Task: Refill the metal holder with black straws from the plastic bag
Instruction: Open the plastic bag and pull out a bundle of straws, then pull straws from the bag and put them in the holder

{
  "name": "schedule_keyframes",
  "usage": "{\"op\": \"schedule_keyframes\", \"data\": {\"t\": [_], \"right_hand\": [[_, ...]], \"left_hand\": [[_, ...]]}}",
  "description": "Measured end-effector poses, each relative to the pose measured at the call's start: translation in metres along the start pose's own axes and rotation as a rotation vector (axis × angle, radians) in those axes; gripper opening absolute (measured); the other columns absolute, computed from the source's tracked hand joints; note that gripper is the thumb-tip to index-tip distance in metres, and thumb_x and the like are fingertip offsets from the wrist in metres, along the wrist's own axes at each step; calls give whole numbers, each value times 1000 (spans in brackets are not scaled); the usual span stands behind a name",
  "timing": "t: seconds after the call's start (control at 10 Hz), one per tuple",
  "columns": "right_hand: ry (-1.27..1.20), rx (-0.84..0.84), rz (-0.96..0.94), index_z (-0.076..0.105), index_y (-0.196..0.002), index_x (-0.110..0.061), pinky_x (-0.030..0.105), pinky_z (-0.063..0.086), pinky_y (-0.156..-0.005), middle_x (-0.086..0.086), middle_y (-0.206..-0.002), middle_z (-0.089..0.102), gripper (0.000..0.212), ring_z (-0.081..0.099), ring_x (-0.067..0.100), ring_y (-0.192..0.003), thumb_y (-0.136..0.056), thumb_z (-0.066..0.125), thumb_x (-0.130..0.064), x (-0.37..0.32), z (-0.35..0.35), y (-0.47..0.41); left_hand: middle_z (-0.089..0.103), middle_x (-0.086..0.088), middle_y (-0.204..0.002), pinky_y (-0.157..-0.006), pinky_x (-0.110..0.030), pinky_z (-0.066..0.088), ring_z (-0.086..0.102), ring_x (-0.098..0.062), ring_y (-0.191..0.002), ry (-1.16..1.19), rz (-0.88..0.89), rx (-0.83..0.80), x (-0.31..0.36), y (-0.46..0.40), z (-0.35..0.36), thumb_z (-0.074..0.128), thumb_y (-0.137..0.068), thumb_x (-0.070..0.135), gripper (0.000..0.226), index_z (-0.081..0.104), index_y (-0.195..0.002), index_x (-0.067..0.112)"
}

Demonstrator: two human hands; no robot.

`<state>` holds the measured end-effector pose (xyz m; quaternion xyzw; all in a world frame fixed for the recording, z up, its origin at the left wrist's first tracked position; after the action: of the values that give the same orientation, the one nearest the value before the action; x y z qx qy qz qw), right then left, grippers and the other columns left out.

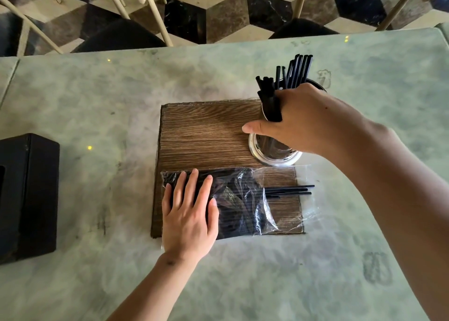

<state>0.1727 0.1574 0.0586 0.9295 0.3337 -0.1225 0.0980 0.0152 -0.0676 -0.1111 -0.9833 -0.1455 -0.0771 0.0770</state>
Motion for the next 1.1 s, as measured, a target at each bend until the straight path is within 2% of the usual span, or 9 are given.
{"op": "schedule_keyframes", "data": {"t": [0.2,0.4,0.5,0.6,0.7,0.8,0.9,1.0,1.1], "right_hand": [[74,406,26,49,-82,-17,27,36,-50,-1,-68,60,59,53,24,-53,-97,41,-73,-13,2,9],[-28,644,36,60,-127,-13,29,39,-47,6,-94,68,34,63,30,-69,-107,47,-37,-27,21,16],[-17,596,-22,62,-134,-11,45,52,-72,13,-118,65,36,60,34,-102,-109,44,-29,-29,26,19],[56,495,2,47,-151,-9,51,37,-108,15,-157,43,52,40,35,-140,-110,40,-39,-25,27,23],[-13,681,-80,45,-151,-2,48,30,-112,25,-157,40,57,39,38,-141,-107,48,-37,-20,28,51],[-204,757,-129,67,-115,2,40,48,-89,19,-111,66,26,60,35,-100,-100,51,-12,-13,55,104],[-95,371,2,72,-107,-7,47,51,-77,8,-103,68,18,60,36,-92,-89,68,-4,6,100,134],[40,150,69,72,-116,-11,45,46,-77,4,-114,69,43,59,34,-100,-75,85,-5,27,126,136],[104,85,52,72,-104,-12,42,40,-74,4,-103,68,35,57,32,-97,-72,85,-2,38,128,124]], "left_hand": [[50,-11,-159,-124,-58,29,40,-34,-151,-2,-3,-7,0,-1,-2,26,-110,42,53,55,-148,22],[51,-11,-159,-123,-58,30,43,-36,-149,-1,-2,0,1,-1,-3,26,-110,42,53,56,-148,21],[52,-12,-158,-122,-59,31,44,-37,-149,-7,-1,3,2,-2,-4,25,-110,43,54,57,-147,21],[52,-12,-158,-122,-59,32,45,-37,-148,-7,6,16,2,-1,-4,27,-110,42,53,58,-147,20],[52,-13,-158,-122,-59,31,45,-38,-148,-17,11,25,1,-1,-1,29,-110,42,52,58,-148,20],[51,-12,-159,-123,-58,29,43,-37,-149,-21,7,19,0,-1,-1,29,-110,41,52,56,-149,20],[49,-12,-160,-124,-58,28,40,-36,-151,-19,-5,-15,0,-1,-2,25,-110,43,54,53,-150,22],[48,-11,-161,-124,-58,28,39,-35,-152,-20,-4,-21,0,-1,-2,23,-110,44,54,52,-151,22],[48,-12,-161,-124,-58,27,39,-35,-152,-14,1,-9,-2,-1,-1,23,-111,43,54,51,-151,22]]}}
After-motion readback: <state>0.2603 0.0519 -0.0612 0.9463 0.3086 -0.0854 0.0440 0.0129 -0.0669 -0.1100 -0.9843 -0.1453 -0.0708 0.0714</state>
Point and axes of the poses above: each hand's wrist, its own y-axis away from the middle knuckle, its own z-axis out of the palm, x = y × z, the point moved 1 cm from there along -y, towards the middle knuckle
